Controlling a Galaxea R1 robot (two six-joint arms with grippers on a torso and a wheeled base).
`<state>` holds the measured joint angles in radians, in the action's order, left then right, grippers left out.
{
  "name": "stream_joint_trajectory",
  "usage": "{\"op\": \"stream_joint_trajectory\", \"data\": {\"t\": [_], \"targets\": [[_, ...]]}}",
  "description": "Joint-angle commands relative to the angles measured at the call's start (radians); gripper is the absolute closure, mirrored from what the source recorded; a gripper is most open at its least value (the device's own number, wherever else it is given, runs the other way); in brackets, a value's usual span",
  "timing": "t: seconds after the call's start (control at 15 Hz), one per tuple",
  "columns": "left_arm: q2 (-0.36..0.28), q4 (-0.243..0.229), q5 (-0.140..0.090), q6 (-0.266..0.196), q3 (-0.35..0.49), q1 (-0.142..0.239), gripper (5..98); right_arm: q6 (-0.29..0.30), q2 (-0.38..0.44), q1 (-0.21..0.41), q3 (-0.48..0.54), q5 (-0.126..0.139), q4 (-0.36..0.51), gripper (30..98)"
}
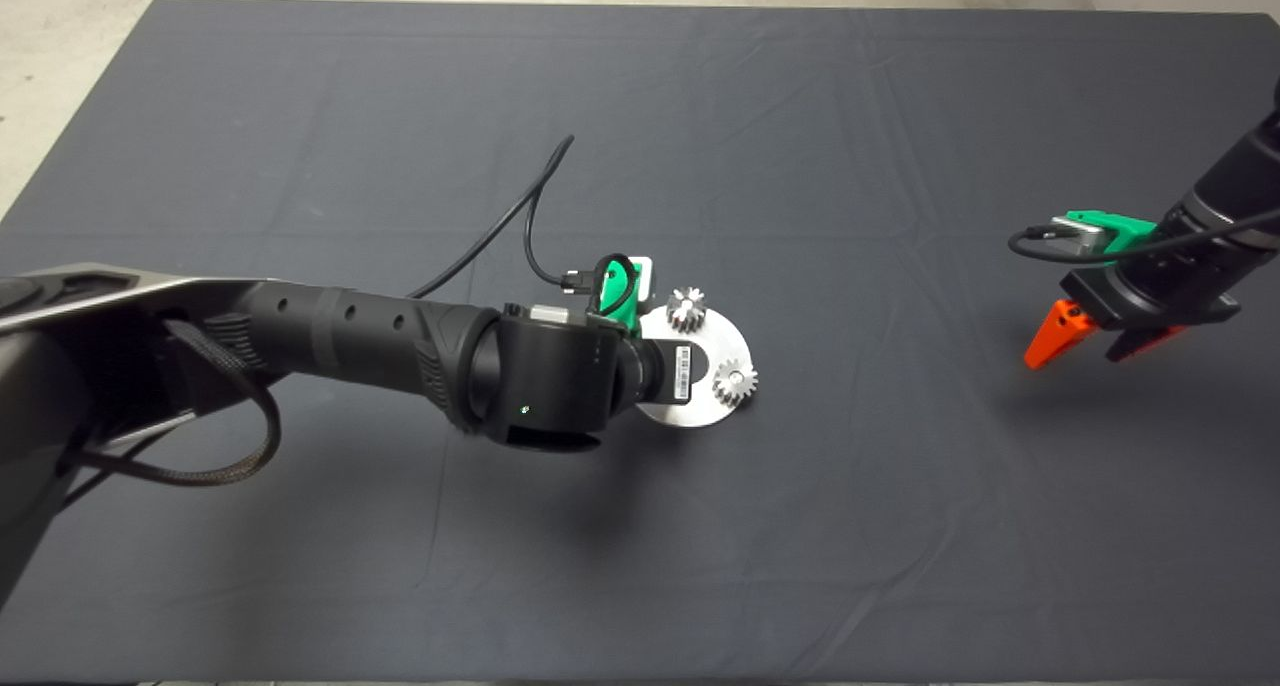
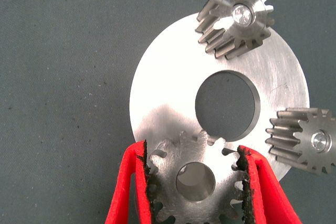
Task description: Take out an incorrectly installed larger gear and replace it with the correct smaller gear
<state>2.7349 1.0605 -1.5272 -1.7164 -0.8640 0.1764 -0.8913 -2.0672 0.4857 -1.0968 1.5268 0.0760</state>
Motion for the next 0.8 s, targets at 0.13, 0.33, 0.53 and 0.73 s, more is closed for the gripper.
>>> {"op": "stream_joint_trajectory", "data": {"t": [0.13, 0.33, 0.53, 0.73], "targets": [[-0.005, 0.067, -0.06, -0.005, -0.016, 0.005, 79.4, 0.008, -0.001, 0.021, 0.0, 0.099, 0.03, 49.3], [-0.004, 0.068, -0.058, 0.068, -0.045, 0.008, 79.5, 0.009, -0.006, 0.019, 0.002, 0.098, 0.03, 49.3], [-0.005, 0.067, -0.059, 0.08, -0.036, 0.006, 79.5, 0.009, -0.005, 0.017, -0.001, 0.099, 0.028, 49.3], [-0.025, 0.062, -0.065, 0.08, 0.014, 0.003, 79.5, 0.011, -0.008, 0.017, -0.026, 0.101, 0.016, 49.3]]}}
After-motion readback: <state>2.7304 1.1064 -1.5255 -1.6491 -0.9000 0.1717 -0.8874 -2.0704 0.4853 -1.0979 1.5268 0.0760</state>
